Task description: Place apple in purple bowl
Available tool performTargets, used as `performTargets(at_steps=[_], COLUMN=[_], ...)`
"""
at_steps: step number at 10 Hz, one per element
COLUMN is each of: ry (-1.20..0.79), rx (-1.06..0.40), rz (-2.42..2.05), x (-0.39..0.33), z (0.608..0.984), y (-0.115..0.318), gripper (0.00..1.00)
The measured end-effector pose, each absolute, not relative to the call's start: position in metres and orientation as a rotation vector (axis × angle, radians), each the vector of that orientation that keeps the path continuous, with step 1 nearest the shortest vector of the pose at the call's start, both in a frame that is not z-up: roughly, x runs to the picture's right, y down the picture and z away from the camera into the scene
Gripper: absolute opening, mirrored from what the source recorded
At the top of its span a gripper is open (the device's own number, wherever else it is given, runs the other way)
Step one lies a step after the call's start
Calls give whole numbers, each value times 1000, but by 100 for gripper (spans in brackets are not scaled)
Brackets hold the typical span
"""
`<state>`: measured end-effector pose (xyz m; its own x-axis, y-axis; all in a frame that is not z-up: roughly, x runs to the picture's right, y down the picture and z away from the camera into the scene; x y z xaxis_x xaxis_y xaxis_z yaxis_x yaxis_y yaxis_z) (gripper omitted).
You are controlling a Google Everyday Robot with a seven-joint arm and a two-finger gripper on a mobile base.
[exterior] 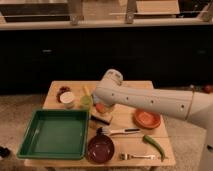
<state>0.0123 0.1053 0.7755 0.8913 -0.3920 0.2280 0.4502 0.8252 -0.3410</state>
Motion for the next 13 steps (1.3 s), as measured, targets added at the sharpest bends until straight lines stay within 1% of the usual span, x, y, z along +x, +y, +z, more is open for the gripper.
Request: performTargets(at_steps=[3, 6, 13], ry=[-276, -393, -685], rx=[-450, -494, -588], rz=[-578, -708, -969], x=[5, -10, -24], z=[750, 736, 704], y=[143, 161, 220], gripper=[0, 0, 0])
